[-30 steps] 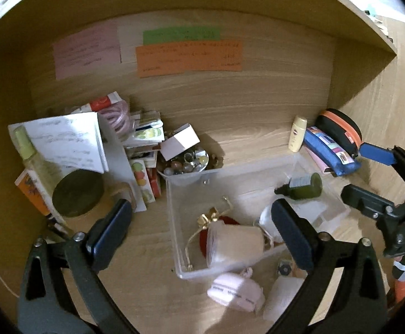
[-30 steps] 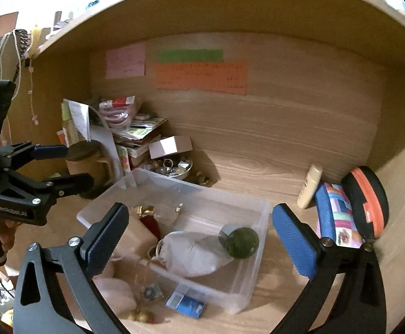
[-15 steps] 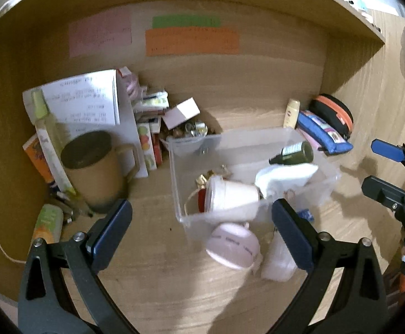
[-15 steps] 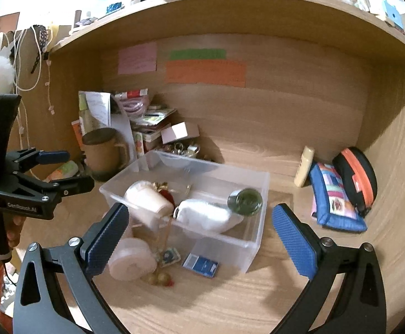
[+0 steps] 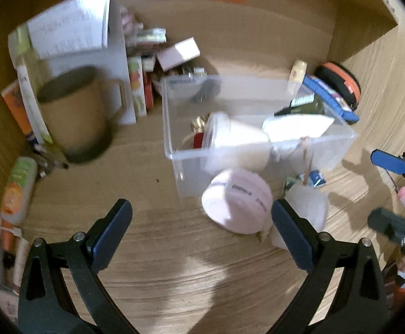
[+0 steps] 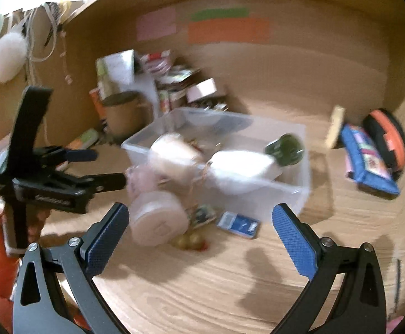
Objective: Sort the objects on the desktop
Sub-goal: 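Grasp the pink round jar with left tool while right tool grasps white round jar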
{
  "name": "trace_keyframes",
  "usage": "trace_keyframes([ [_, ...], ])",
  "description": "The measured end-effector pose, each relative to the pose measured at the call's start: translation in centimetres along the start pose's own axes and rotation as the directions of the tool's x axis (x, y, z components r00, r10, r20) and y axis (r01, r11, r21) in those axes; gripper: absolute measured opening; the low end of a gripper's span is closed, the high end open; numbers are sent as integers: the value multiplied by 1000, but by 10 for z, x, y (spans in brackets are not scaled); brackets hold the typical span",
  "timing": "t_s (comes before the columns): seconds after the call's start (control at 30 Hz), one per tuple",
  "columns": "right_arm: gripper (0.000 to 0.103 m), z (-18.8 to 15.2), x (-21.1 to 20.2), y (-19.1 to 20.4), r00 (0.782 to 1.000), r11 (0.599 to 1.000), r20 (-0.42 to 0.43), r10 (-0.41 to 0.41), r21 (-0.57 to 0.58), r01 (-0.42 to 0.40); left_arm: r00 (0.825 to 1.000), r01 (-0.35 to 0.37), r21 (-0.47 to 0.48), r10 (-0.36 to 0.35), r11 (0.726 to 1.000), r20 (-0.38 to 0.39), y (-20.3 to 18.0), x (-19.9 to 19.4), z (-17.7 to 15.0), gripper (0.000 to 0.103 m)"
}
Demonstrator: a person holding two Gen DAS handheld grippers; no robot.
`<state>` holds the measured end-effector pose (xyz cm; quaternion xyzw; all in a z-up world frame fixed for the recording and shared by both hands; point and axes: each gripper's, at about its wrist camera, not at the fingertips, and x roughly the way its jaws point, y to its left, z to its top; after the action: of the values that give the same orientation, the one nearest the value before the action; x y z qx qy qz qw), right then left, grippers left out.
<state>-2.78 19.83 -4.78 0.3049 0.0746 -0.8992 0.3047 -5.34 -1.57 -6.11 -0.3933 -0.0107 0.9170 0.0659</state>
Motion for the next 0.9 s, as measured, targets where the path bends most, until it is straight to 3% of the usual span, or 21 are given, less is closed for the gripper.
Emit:
trace_keyframes([
  [0.17, 103, -7, 27, 8, 996, 999, -75, 44, -26, -46, 995, 82, -38, -84, 996, -55, 4, 17, -3, 102],
  [0.37, 101, -8, 44, 17, 992, 995, -110, 61, -71, -70, 992, 105, -38, -108, 994, -69, -1, 26, -3, 102],
  [0.53, 87, -4, 54, 23, 989, 989, -131, 68, -119, -84, 992, 108, -7, -108, 994, -67, -10, 30, -2, 102],
  [0.7, 81, -3, 65, 27, 988, 985, -148, 47, -156, -70, 991, 115, 3, -115, 993, -65, -12, 33, 3, 102],
  [0.83, 67, -1, 70, 19, 988, 989, -150, 33, -140, -55, 987, 146, -28, -147, 989, -69, -7, 37, 7, 102],
  [0.9, 66, 0, 70, 13, 986, 991, -155, 53, -110, -71, 983, 161, -47, -164, 986, -77, -5, 41, 9, 102],
])
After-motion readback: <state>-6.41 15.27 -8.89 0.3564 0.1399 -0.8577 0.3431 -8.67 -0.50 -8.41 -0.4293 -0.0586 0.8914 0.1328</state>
